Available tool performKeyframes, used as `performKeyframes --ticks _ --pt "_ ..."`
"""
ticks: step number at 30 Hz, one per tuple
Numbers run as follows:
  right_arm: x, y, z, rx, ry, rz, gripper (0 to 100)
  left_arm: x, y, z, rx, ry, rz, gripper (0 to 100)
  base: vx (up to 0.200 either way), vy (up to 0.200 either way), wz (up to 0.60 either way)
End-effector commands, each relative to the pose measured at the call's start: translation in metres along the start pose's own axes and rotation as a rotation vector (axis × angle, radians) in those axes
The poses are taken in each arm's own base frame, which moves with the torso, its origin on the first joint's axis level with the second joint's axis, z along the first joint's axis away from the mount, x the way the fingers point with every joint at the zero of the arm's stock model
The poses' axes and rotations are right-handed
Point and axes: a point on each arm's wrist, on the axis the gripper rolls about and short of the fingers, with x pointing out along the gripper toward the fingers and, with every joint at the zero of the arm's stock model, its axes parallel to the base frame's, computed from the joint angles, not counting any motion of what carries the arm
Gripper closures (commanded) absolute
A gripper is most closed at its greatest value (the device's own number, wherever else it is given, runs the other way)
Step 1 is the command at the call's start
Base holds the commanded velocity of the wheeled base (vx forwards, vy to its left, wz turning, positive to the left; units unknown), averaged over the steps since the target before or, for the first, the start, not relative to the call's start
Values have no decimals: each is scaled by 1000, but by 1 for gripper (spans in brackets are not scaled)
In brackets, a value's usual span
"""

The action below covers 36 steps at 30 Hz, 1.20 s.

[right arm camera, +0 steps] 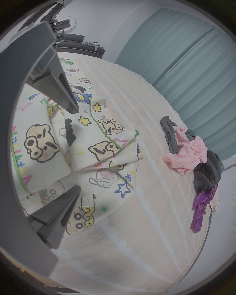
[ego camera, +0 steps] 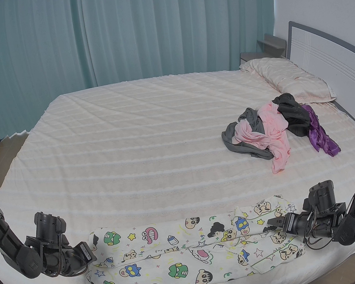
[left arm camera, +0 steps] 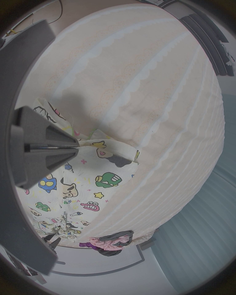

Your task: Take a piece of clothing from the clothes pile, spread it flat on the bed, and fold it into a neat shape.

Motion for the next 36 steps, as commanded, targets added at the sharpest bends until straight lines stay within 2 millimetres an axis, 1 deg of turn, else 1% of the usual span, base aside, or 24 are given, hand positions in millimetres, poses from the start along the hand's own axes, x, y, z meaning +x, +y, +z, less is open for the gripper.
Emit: performKeyframes --ticks 1,8,21,23,25,30,32,35,36 --pt "0 0 0 0 1 -2 0 -3 -2 2 -1 -18 -13 100 0 0 0" --pt "0 0 0 0 1 -2 0 -14 -8 7 8 -68 -58 100 0 0 0" --pt "-2 1 4 7 -19 6 0 -17 -10 9 24 -82 -59 100 0 0 0" --pt "-2 1 4 7 -23 8 0 -16 -12 12 25 -90 -67 100 0 0 0" --pt "-4 2 7 9 -35 12 0 -17 -14 14 25 -96 -70 100 0 0 0" --pt "-26 7 29 22 -163 49 0 -17 -16 17 22 -103 -76 100 0 0 0" --pt "-28 13 35 13 -186 70 0 -18 -17 18 25 -109 -80 100 0 0 0" --pt "-23 28 36 -22 -154 89 0 -22 -19 20 27 -123 -92 100 0 0 0" --pt "-23 28 36 -22 -154 89 0 -22 -19 20 27 -123 -92 100 0 0 0"
